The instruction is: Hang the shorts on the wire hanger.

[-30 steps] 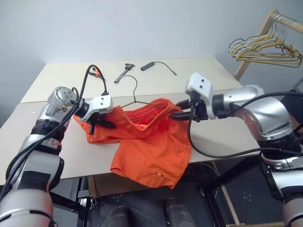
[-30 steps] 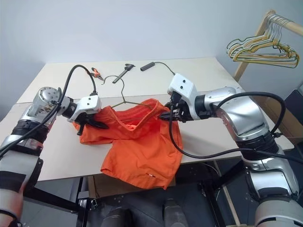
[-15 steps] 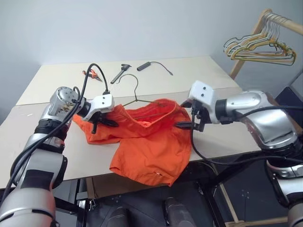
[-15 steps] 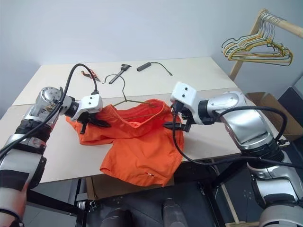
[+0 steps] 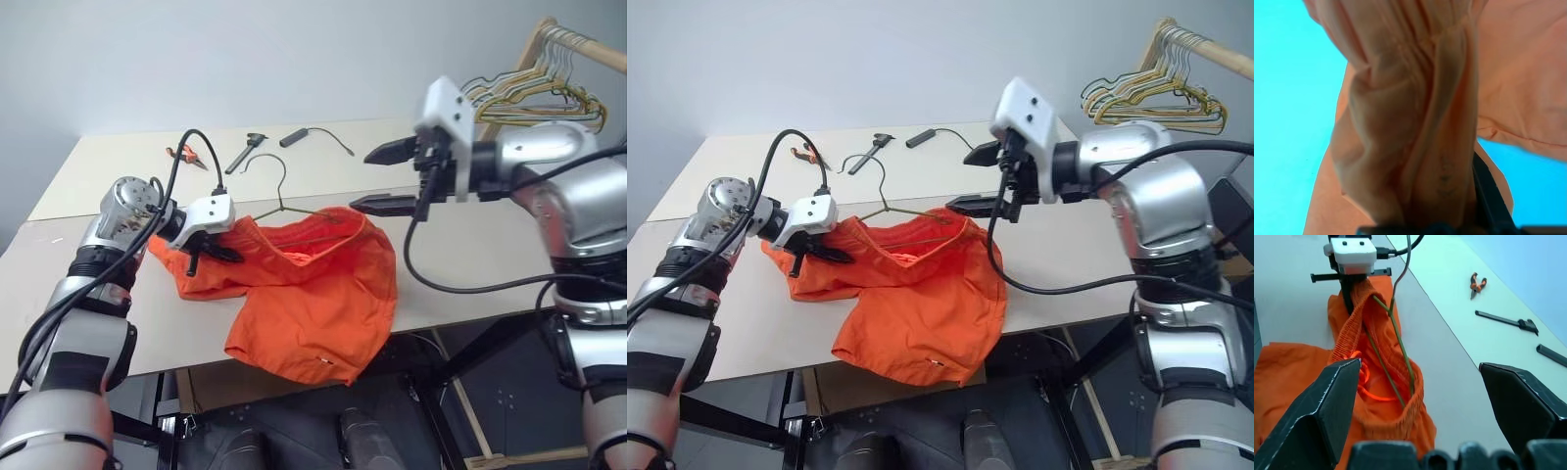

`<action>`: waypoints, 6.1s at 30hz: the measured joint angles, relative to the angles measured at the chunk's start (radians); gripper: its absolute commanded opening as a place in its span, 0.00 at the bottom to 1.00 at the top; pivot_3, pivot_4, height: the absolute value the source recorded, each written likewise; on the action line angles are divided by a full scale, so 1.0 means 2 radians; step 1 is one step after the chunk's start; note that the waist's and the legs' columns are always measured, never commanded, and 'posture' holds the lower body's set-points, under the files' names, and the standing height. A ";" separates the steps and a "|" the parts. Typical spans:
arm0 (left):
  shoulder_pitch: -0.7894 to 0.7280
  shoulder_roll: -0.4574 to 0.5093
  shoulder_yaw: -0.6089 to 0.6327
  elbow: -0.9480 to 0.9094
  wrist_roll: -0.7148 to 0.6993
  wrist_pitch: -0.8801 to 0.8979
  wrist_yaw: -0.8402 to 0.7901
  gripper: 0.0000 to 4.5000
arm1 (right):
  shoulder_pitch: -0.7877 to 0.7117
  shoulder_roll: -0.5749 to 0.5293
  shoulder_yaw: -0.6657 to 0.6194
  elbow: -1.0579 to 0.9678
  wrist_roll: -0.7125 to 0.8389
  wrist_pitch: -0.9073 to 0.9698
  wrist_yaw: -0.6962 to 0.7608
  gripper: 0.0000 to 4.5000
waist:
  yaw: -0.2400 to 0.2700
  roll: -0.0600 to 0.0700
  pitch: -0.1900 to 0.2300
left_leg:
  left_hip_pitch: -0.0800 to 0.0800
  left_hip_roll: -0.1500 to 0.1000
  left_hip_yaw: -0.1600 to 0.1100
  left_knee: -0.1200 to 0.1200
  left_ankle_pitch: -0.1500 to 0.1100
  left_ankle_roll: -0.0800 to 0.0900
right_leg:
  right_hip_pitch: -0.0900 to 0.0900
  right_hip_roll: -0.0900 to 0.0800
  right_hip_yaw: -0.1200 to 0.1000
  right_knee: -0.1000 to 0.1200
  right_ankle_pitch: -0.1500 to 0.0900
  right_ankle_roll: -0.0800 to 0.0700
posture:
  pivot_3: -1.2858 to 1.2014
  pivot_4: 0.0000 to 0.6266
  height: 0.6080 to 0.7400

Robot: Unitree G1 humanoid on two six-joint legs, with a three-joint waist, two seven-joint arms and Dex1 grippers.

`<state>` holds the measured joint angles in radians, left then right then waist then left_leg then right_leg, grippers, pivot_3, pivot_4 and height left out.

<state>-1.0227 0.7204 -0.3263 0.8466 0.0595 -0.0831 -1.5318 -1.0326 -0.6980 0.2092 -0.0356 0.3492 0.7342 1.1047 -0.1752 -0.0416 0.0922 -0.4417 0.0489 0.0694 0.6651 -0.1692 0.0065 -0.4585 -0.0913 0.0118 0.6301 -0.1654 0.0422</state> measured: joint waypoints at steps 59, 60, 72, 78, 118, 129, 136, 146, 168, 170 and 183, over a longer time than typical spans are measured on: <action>0.086 0.074 0.087 -0.042 -0.030 0.064 0.063 0.87 | -0.107 0.186 0.102 0.259 -0.148 -0.165 0.059 0.00 | -0.001 0.000 0.000 | -0.001 0.000 -0.001 0.000 0.000 0.000 | -0.001 0.000 -0.001 0.001 0.000 0.000 | 0.46 0.05 1.00; 0.086 0.070 0.087 -0.038 -0.031 0.065 0.064 0.80 | -0.107 0.186 0.101 0.259 -0.148 -0.165 0.059 0.00 | -0.001 0.000 0.000 | -0.001 0.000 -0.001 0.000 0.000 0.000 | -0.001 0.000 -0.001 0.001 0.000 0.000 | 0.46 0.05 1.00; 0.067 0.060 0.096 -0.021 -0.033 0.076 0.049 0.00 | -0.107 0.179 0.086 0.259 -0.147 -0.147 0.062 0.00 | -0.003 0.000 0.000 | -0.001 0.000 -0.001 0.000 0.000 0.000 | -0.001 0.000 -0.001 0.001 0.000 0.000 | 0.46 0.07 1.00; 0.067 0.079 0.097 -0.022 -0.032 0.093 0.045 0.00 | -0.106 0.178 0.085 0.258 -0.146 -0.143 0.063 0.00 | -0.003 0.000 0.000 | -0.001 0.000 -0.001 -0.001 0.000 0.000 | -0.001 0.001 -0.001 0.000 0.000 0.000 | 0.47 0.07 1.00; 0.113 0.154 0.136 -0.120 -0.101 0.078 -0.024 0.65 | -0.087 0.155 0.084 0.224 -0.144 -0.061 0.065 0.00 | 0.011 0.000 0.000 | -0.002 -0.001 -0.002 -0.003 -0.009 0.001 | -0.001 0.000 -0.001 0.000 -0.007 -0.001 | 0.48 0.04 1.00; 0.046 0.031 0.092 -0.150 -0.109 0.090 0.035 0.99 | -0.139 0.157 0.080 0.256 -0.138 -0.036 0.084 0.00 | 0.024 0.002 -0.003 | -0.002 -0.002 -0.002 -0.002 -0.010 0.002 | 0.001 0.000 -0.001 0.000 -0.009 0.001 | 0.47 0.01 1.00; -0.043 -0.020 0.053 -0.008 -0.049 0.046 0.026 0.90 | -0.151 0.153 0.075 0.274 -0.133 -0.036 0.099 0.00 | 0.006 0.002 -0.004 | -0.002 -0.002 -0.002 -0.002 -0.010 0.002 | 0.000 -0.001 -0.001 0.000 -0.009 0.001 | 0.46 0.01 1.00; -0.068 -0.030 0.055 0.056 -0.031 0.017 -0.007 0.25 | -0.166 0.147 0.075 0.278 -0.132 -0.036 0.101 0.00 | -0.009 0.006 -0.007 | -0.002 -0.003 -0.004 -0.002 -0.017 0.001 | 0.000 -0.002 -0.001 0.001 -0.014 0.007 | 0.45 0.03 1.00; -0.058 -0.030 0.076 0.052 -0.033 0.043 -0.030 0.00 | -0.118 0.033 0.013 0.177 -0.106 -0.011 0.092 0.99 | -0.016 0.006 -0.007 | -0.002 -0.009 -0.006 0.001 -0.021 0.007 | 0.002 -0.008 0.000 0.000 -0.016 0.011 | 0.44 0.06 1.00; -0.056 -0.029 0.076 0.051 -0.033 0.043 -0.029 0.00 | -0.093 -0.001 -0.004 0.143 -0.095 -0.001 0.099 0.99 | -0.016 0.006 -0.007 | -0.002 -0.009 -0.005 0.001 -0.021 0.007 | 0.002 -0.008 0.000 0.000 -0.016 0.011 | 0.44 0.06 1.00; -0.055 -0.029 0.077 0.042 -0.033 0.045 -0.029 0.00 | 0.035 -0.045 0.064 0.015 -0.153 -0.074 0.078 0.99 | -0.020 0.007 -0.007 | -0.002 -0.009 -0.003 0.007 -0.022 0.009 | 0.003 -0.008 0.002 0.001 -0.016 0.010 | 0.45 0.04 1.00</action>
<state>-1.1317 0.6617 -0.1728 0.9300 -0.0060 0.0065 -1.5903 -0.9628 -0.7885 0.3376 -0.0052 0.0441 0.5862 1.2610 -0.2150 -0.0281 0.0774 -0.4452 0.0314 0.0627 0.6797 -0.2131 0.0245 -0.4518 -0.1079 0.0159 0.6321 -0.1981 0.0629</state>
